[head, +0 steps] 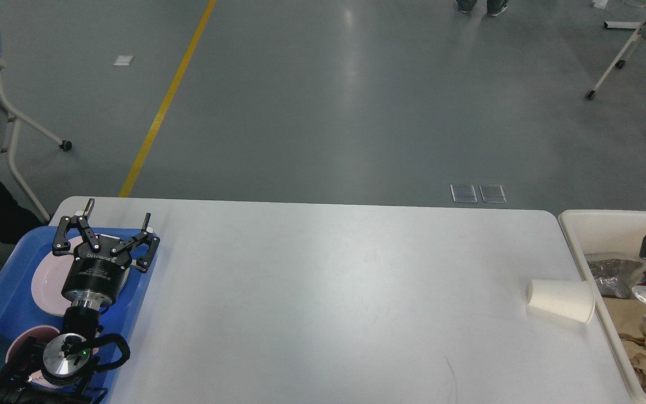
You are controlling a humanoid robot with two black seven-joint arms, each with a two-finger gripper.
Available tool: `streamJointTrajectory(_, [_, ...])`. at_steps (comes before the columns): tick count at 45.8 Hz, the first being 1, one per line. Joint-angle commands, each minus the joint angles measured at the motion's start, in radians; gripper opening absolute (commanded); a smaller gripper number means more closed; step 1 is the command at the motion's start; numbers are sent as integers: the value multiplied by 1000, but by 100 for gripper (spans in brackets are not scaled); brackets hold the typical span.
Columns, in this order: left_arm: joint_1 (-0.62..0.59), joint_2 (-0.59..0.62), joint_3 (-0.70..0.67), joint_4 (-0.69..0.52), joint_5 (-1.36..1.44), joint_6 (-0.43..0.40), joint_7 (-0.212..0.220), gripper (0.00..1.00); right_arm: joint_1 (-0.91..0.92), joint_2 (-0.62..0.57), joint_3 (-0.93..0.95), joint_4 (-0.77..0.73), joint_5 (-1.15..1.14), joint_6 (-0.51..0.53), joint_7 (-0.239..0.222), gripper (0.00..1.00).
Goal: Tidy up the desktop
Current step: 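Release the red can inside the bin with the right gripper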
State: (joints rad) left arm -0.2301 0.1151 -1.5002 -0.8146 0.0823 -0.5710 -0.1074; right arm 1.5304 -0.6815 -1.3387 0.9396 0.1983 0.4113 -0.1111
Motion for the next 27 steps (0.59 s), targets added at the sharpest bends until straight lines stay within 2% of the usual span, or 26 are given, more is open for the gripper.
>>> streamJointTrajectory(1, [0,0,0,0,1,0,0,96,-240,0,117,-238,0,-5,1,0])
streamJointTrajectory(6, [0,0,0,0,-1,0,0,96,-456,28,213,-433,9,-46,1,0])
streamJointTrajectory(14, [0,0,0,0,-1,0,0,96,-745,117,349,-665,9,-230,-2,0])
streamJointTrajectory(27, [0,0,0,0,1,0,0,96,-992,260,366,-855,16,-368,-1,0])
